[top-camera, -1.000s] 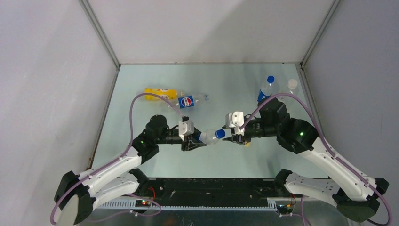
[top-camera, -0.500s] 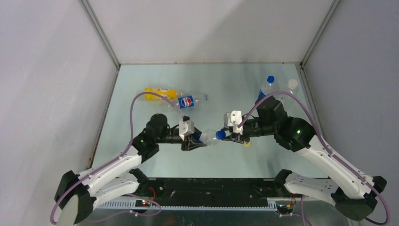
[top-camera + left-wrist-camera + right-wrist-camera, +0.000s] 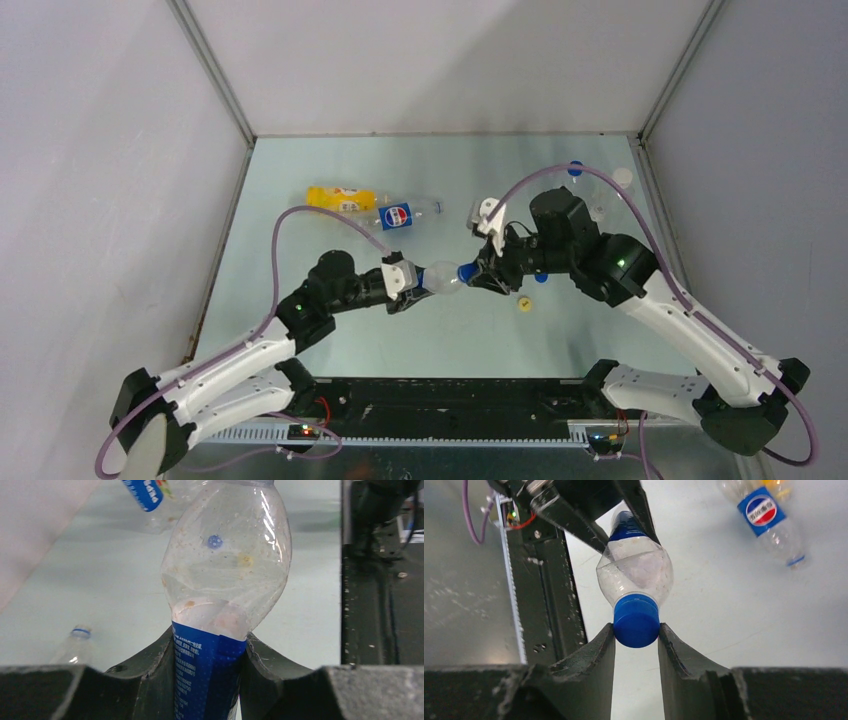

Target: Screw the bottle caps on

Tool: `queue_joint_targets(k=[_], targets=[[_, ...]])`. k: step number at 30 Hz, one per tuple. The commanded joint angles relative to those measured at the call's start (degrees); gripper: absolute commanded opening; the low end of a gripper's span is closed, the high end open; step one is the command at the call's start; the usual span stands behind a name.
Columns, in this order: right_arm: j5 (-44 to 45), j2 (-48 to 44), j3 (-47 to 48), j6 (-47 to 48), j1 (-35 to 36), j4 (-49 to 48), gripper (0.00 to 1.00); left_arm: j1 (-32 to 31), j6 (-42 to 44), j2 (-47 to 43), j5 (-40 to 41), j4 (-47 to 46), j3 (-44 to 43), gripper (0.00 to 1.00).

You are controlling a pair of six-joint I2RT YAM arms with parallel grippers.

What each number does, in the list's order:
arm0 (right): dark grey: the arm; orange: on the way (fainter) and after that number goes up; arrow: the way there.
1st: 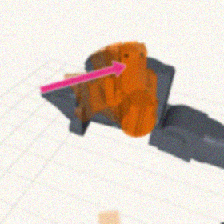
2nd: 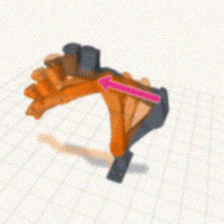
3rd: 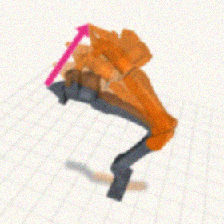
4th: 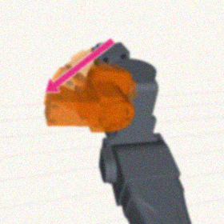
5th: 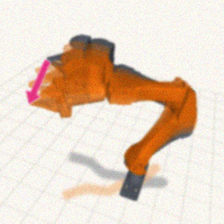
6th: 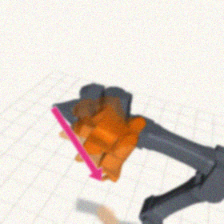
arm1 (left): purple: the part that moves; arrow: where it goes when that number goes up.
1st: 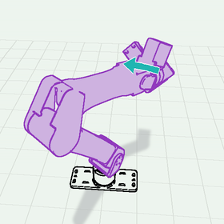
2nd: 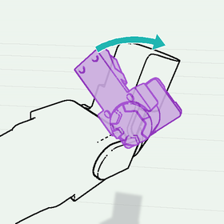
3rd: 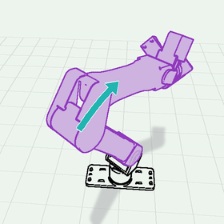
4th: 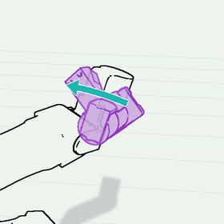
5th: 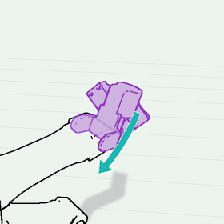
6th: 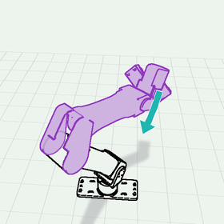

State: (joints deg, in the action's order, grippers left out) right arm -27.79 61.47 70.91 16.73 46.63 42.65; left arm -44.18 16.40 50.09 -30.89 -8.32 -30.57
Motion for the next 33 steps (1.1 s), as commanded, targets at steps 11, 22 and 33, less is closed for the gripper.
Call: queue_joint_targets(k=[11, 22, 33], targets=[[9.1, 3.1, 1.2, -28.7, 0.6, -3.0, 0.28, -4.3, -1.1, 2.2, 13.4, -26.0, 5.1, 0.0], [7.6, -2.9, 1.2, -13.4, -2.6, 0.2, 0.55, -0.2, -9.2, 7.7, 2.8, -27.7, 7.1, 0.0], [1.1, -8.2, 1.2, 11.0, -3.0, 6.0, 0.52, 0.9, -6.7, 9.6, -10.5, -16.3, 0.9, 0.0]])
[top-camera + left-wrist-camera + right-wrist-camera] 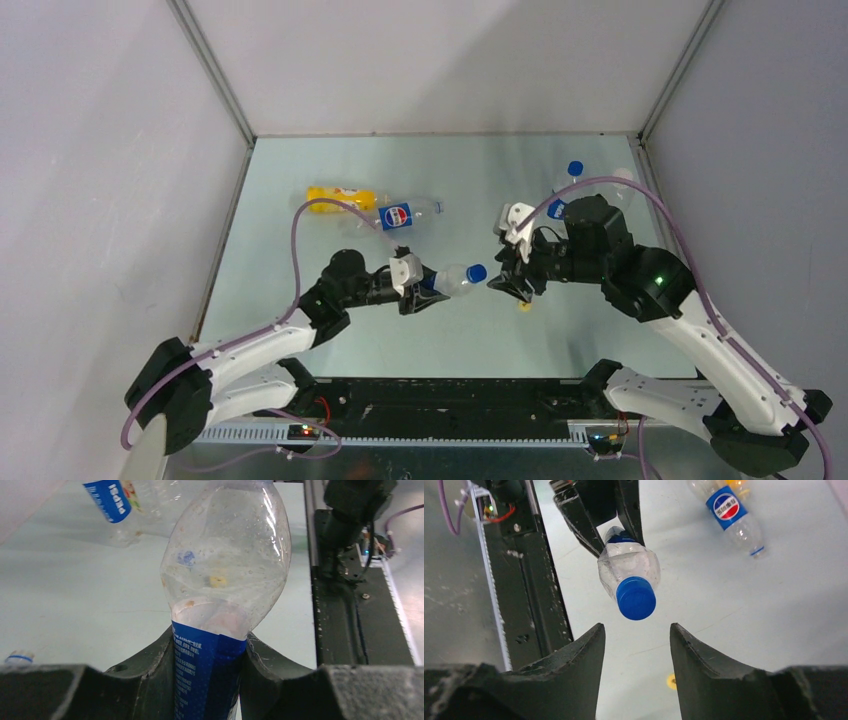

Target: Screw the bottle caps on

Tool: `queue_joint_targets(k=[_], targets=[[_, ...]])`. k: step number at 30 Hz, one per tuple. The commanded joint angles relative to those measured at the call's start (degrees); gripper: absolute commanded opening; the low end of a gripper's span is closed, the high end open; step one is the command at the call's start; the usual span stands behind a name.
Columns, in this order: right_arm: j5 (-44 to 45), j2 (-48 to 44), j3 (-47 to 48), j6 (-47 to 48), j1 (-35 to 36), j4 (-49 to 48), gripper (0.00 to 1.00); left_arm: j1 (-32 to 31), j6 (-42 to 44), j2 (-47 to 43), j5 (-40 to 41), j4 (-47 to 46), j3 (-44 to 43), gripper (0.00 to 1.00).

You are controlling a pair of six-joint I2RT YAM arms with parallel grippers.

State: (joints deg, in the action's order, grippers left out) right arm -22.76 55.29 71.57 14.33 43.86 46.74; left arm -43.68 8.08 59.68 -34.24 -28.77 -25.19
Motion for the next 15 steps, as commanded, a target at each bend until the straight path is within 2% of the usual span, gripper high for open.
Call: queue_joint_targets(k=[1, 6, 15], targets=[[-5.6, -2.5, 0.5, 14.9, -0.1, 2.4, 0.51, 0.4, 2.2, 0.0, -7.7, 5.6, -5.2, 0.0], [-9.7, -3.1, 0.5, 22.5, 0.0, 3.1, 0.49, 0.3, 4.1, 0.1, -9.9, 10.3, -7.5, 0.0], [-10.4, -1.3, 0.5, 26.6, 1.5, 2.9, 0.48, 0.3, 5.6, 0.9, -11.5, 14.3, -10.6, 0.0]])
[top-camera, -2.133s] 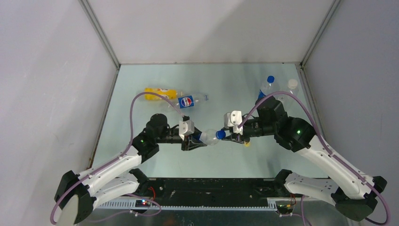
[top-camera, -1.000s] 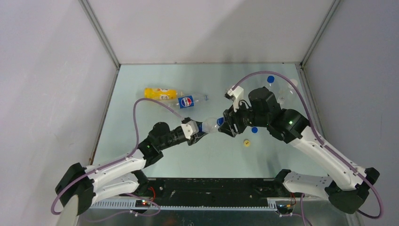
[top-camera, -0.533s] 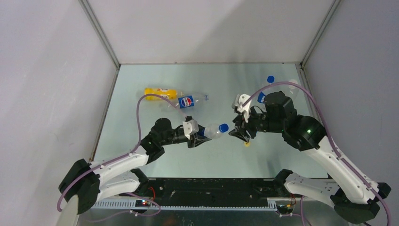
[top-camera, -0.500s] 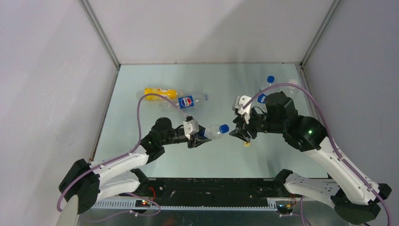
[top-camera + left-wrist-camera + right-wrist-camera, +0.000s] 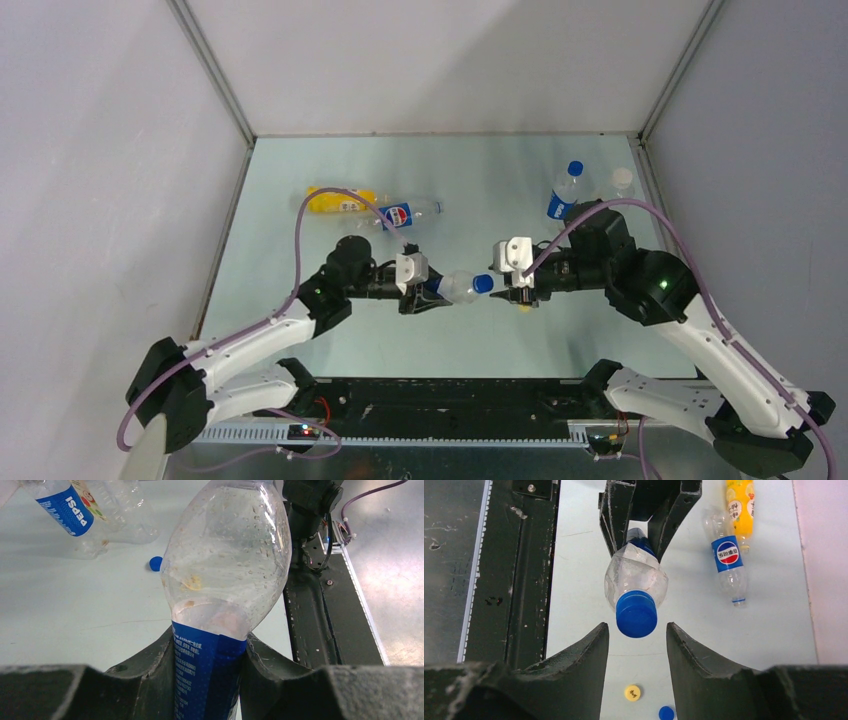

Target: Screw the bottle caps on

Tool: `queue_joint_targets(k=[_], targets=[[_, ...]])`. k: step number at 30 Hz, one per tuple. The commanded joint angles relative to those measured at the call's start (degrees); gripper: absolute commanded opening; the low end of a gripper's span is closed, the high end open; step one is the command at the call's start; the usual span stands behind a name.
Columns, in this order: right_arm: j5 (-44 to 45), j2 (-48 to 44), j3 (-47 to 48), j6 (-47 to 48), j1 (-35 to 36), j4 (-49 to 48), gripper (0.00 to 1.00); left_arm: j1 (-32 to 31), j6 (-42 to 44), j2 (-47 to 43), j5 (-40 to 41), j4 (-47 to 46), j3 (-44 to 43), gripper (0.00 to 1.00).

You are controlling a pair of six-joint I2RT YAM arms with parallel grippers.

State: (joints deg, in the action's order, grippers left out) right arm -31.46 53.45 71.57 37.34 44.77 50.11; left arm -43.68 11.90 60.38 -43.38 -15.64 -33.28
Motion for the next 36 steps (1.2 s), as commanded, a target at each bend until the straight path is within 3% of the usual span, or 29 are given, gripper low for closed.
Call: queue_joint_targets(k=[1, 36], targets=[[-2.1, 0.6, 0.5, 3.6, 0.6, -0.5, 0.48, 0.3, 1.7, 0.3, -2.4, 1.3, -2.6, 0.0], [-4.1, 3.9, 0.5, 4.0, 1.3, 0.6, 0.41, 0.3, 1.8, 0.7, -3.0, 0.6, -3.8, 0.0]])
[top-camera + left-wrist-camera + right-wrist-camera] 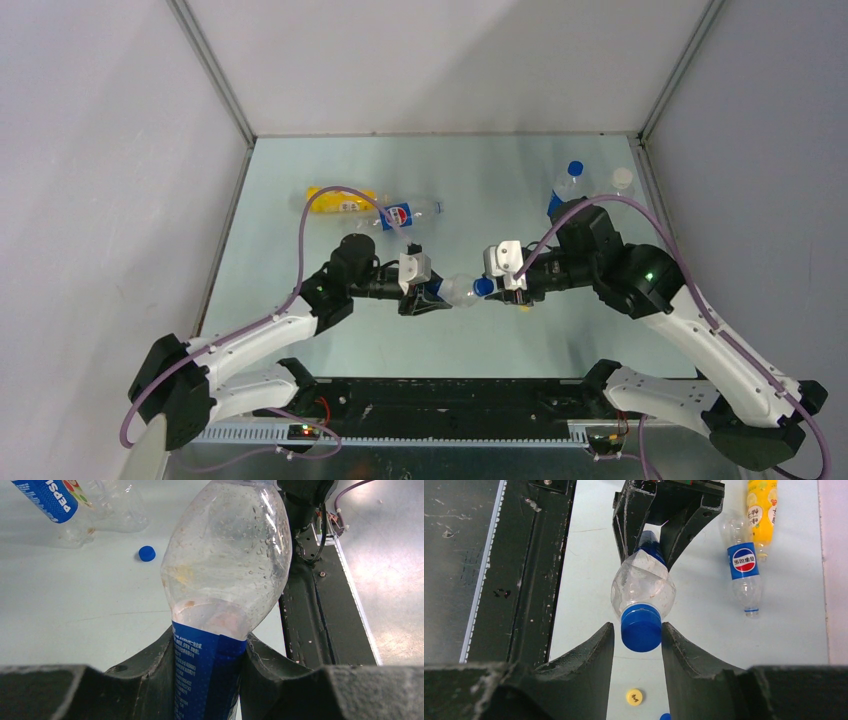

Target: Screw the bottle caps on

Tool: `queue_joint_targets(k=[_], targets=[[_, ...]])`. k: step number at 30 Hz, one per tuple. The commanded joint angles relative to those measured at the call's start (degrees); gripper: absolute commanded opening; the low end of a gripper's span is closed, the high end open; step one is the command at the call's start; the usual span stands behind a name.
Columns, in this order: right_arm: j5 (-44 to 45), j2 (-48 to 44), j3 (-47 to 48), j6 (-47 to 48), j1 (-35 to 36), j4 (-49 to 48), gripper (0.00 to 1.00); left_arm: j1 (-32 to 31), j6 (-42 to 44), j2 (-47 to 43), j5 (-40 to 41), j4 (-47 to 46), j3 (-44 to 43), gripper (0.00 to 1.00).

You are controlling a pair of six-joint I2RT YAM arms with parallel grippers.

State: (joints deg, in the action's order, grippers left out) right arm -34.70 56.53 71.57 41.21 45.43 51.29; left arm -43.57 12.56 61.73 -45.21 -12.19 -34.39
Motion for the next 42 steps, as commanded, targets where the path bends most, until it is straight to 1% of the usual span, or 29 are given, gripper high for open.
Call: queue_joint_targets(k=[1, 10, 16, 20, 22, 26, 29, 31, 32, 34, 35, 37, 38, 39, 40, 41, 42], targets=[[-0.8, 0.8, 0.5, 0.0, 0.6, -0.8, 0.41, 0.2, 1.2, -0.7, -1.2, -2.7, -2.8, 0.0], [0.2, 0.6, 0.5, -0.7, 0.7, -1.4, 0.42, 0.2, 1.5, -0.8, -0.1, -2.6, -2.3, 0.0], [0.2, 0.2, 0.5, -1.0, 0.6, -1.5, 0.42, 0.2, 2.5, -1.4, 1.1, -0.8, -2.4, 0.0], [-0.2, 0.6, 0.5, -2.3, 0.6, -1.6, 0.38, 0.2, 2.5, -2.1, 1.8, -0.7, -2.3, 0.0], [-0.2, 1.1, 0.5, -3.5, 0.6, -1.6, 0.33, 0.2, 2.6, -2.6, 2.4, -0.9, -2.4, 0.0], [1.1, 2.6, 0.5, -8.5, 0.5, -2.5, 0.23, 0.2, 2.5, -4.3, 4.8, -2.1, -2.0, 0.0], [2.5, 3.7, 0.5, -11.8, 0.5, -3.2, 0.2, 0.2, 1.4, -5.4, 8.0, -5.4, -1.3, 0.0], [3.7, 4.3, 0.5, -15.7, 0.5, -4.7, 0.18, 0.0, 0.7, -6.1, 10.6, -7.5, -0.7, 0.0], [4.3, 4.5, 0.5, -18.6, 0.5, -5.2, 0.16, 0.0, 0.6, -6.6, 11.5, -8.2, -0.1, 0.0], [6.8, 5.4, 0.5, -23.7, 0.5, -6.9, 0.15, -0.4, 0.5, -7.6, 16.4, -11.7, 1.3, 0.0], [9.3, 5.5, 0.5, -25.8, 0.5, -8.4, 0.14, -0.8, 1.0, -8.3, 17.7, -12.5, 1.7, 0.0], [13.0, 5.9, 0.5, -34.7, 0.4, -10.5, 0.11, -1.7, 2.6, -9.3, 22.0, -14.2, 3.2, 0.0], [14.0, 6.0, 0.5, -36.8, 0.4, -11.1, 0.1, -2.2, 4.2, -9.6, 24.9, -14.9, 4.0, 0.0], [15.9, 6.1, 0.5, -40.7, 0.4, -12.3, 0.1, -2.7, 5.1, -9.9, 26.1, -15.0, 4.4, 0.0], [16.6, 6.2, 0.5, -42.3, 0.4, -12.8, 0.11, -2.9, 6.5, -10.0, 28.0, -14.5, 5.0, 0.0], [17.0, 6.2, 0.5, -44.2, 0.5, -13.8, 0.14, -3.1, 7.0, -10.0, 28.5, -13.9, 5.1, 0.0], [16.8, 6.0, 0.5, -44.4, 0.7, -14.3, 0.19, -3.1, 7.8, -9.9, 29.2, -12.6, 5.4, 0.0]])
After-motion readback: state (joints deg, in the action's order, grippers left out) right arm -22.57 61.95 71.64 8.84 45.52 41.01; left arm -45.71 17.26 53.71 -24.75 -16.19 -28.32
